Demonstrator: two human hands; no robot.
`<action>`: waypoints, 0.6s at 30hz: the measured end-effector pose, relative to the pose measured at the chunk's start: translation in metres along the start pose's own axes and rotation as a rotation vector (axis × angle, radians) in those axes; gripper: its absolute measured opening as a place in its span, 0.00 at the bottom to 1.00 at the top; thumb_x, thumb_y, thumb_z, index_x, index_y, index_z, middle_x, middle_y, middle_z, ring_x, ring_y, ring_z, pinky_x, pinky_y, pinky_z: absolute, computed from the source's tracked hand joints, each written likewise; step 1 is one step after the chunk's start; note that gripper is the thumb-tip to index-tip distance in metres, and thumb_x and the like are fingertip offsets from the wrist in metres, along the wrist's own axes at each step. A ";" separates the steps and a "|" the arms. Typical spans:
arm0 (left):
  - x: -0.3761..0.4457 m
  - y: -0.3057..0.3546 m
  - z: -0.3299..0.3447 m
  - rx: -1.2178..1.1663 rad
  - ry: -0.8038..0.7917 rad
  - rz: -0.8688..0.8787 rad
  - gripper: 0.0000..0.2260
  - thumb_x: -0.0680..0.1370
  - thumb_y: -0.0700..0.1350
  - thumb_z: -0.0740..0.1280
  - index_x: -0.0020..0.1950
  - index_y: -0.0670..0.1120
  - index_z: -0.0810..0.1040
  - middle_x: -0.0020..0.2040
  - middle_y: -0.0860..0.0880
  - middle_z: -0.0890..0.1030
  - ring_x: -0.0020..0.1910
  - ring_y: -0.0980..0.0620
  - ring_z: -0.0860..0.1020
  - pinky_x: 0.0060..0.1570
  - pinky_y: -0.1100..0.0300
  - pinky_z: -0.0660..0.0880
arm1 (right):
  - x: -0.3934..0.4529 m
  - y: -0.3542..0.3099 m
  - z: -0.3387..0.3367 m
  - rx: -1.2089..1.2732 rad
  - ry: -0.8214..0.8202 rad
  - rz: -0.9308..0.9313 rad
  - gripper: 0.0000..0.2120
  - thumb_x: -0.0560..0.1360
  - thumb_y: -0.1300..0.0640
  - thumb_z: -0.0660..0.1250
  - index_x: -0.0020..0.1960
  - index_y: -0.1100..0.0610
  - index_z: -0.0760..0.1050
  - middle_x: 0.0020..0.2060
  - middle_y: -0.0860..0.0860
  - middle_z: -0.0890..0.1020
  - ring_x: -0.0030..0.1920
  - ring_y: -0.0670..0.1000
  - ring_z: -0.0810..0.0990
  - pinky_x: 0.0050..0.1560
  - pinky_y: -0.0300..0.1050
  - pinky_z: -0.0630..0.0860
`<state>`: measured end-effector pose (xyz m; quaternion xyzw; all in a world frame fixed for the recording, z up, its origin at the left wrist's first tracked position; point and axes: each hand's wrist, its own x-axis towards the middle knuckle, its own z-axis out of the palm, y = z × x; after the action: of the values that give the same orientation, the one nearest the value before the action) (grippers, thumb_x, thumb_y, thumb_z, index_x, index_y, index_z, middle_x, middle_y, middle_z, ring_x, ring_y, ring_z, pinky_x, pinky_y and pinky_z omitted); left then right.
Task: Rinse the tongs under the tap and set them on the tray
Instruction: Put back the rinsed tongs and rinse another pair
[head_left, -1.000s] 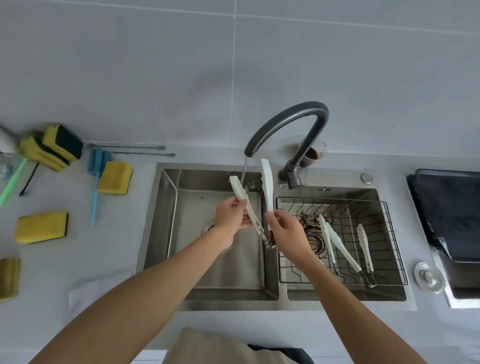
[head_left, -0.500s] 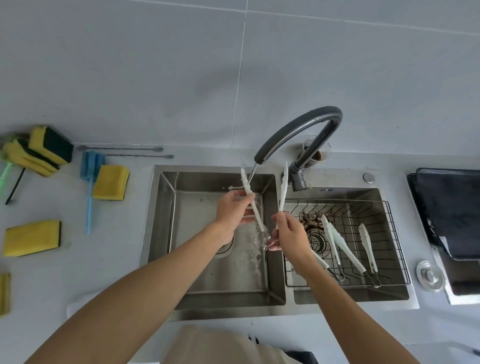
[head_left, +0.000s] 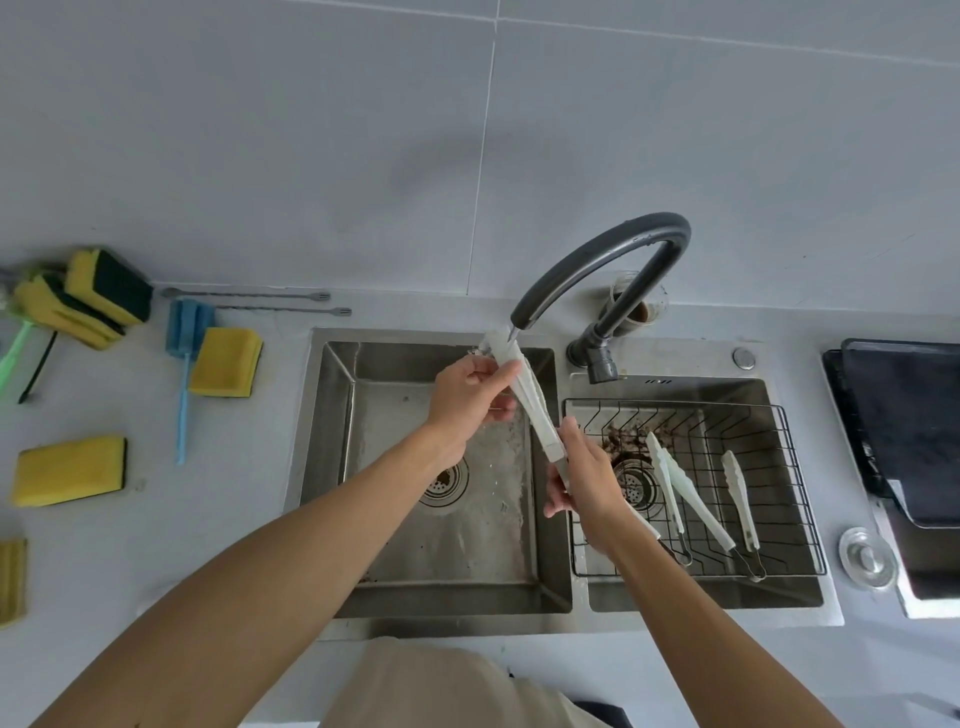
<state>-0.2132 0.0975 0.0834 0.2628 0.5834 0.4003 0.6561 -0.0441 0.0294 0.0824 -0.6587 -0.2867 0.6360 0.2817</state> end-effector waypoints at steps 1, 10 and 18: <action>-0.001 0.001 0.000 0.014 0.001 0.014 0.10 0.76 0.46 0.78 0.49 0.43 0.80 0.41 0.44 0.86 0.34 0.50 0.83 0.42 0.53 0.85 | 0.001 0.000 0.000 -0.002 -0.028 -0.005 0.28 0.83 0.36 0.59 0.48 0.62 0.74 0.28 0.55 0.73 0.25 0.52 0.72 0.31 0.49 0.80; -0.005 0.000 -0.007 0.093 0.038 0.074 0.08 0.79 0.49 0.75 0.50 0.44 0.84 0.47 0.43 0.88 0.41 0.48 0.87 0.46 0.48 0.85 | 0.002 0.011 0.003 -0.062 -0.081 -0.099 0.23 0.80 0.41 0.69 0.56 0.62 0.81 0.38 0.53 0.80 0.29 0.52 0.75 0.31 0.49 0.77; -0.001 0.005 -0.015 0.024 0.128 0.053 0.08 0.80 0.46 0.73 0.55 0.43 0.85 0.47 0.44 0.88 0.40 0.51 0.87 0.38 0.58 0.84 | 0.003 0.020 0.002 -0.093 -0.041 -0.144 0.18 0.77 0.42 0.73 0.58 0.55 0.81 0.45 0.59 0.78 0.32 0.54 0.76 0.32 0.48 0.79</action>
<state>-0.2294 0.0974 0.0858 0.2596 0.6218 0.4263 0.6035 -0.0459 0.0180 0.0655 -0.6358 -0.3681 0.6134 0.2897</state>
